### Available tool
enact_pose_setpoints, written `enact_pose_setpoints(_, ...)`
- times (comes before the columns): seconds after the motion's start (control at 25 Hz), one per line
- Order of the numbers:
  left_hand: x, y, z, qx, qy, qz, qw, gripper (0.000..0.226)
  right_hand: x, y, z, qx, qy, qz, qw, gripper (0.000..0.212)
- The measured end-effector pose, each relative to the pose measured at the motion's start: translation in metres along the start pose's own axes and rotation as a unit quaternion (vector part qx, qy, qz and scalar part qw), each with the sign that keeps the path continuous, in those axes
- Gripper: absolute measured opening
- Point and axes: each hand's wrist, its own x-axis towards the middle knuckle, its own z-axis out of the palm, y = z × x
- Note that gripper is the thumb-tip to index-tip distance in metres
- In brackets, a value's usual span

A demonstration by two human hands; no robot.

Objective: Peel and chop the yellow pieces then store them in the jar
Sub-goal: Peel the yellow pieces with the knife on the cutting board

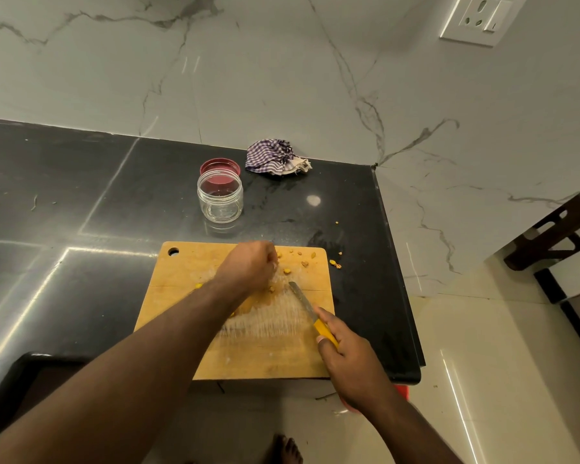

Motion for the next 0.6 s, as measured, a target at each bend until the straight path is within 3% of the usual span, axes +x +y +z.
enact_pose_setpoints(0.16,0.004,0.002,-0.007,-0.128,0.034,-0.033,0.991,0.038,0.000,0.005,0.000,-0.014,-0.022,-0.021,0.999,0.049)
enact_pose_setpoints(0.32,0.002,-0.012,-0.014,-0.086,0.046,-0.034,0.995,0.028,0.003,0.008,-0.001,-0.031,-0.063,-0.049,0.996,0.047)
enact_pose_setpoints(0.6,-0.018,-0.023,-0.014,-0.045,0.019,-0.021,0.999,0.029,0.040,0.009,-0.018,-0.055,0.070,-0.029,0.996,0.050)
